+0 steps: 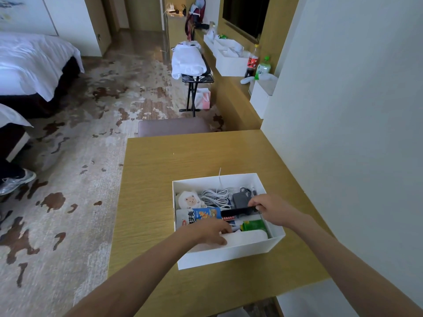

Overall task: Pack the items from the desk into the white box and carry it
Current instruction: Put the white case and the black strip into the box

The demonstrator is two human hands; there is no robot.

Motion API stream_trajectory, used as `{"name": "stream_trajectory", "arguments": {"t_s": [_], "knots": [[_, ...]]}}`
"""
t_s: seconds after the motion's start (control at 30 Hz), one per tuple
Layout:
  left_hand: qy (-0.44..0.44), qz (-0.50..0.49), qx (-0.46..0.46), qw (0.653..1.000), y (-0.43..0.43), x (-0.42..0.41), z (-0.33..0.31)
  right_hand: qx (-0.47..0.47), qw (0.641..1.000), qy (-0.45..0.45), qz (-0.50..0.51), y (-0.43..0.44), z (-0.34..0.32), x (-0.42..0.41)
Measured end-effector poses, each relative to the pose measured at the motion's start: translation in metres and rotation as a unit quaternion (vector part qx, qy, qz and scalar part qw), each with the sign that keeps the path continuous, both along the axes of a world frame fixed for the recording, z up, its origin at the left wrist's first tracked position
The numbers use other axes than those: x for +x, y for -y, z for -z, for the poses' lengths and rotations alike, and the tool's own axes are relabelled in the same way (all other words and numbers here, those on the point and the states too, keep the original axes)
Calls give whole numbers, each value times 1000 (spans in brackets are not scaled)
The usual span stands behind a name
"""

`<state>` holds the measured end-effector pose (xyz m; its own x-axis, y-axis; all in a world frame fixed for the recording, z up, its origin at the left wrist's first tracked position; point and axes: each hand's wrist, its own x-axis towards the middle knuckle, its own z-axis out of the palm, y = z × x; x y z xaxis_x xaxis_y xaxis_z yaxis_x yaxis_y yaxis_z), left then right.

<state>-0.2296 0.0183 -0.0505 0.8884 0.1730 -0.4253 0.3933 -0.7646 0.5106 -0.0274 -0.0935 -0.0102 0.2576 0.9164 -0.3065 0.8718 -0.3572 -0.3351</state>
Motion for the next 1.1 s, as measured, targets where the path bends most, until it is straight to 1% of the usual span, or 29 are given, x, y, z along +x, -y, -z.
{"name": "stream_trajectory", "arguments": {"t_s": [0.13,0.3,0.43,0.63,0.73,0.87,1.0,1.1], "knots": [[-9,-5,-20,1000,-1,-1,1,4,1000,-1,-11,-3,5,2],[-10,-10,-19,1000,7,10,5,-4,1000,21,-18,-8,7,6],[-14,-7,-39,999,10,14,7,-7,1000,26,-12,-9,10,11],[-8,3,-27,1000,5,4,8,-10,1000,19,-19,-11,12,14],[14,-16,-22,1000,-5,-14,4,-6,1000,-9,-28,-13,12,11],[41,-43,35,998,-24,-46,-9,-2,998,-38,-45,-20,19,-1],[99,-102,54,988,-37,-71,-25,-7,995,-54,-79,-27,32,-21],[150,-129,94,976,-42,-80,-30,3,992,-83,-95,-32,42,-38]]}}
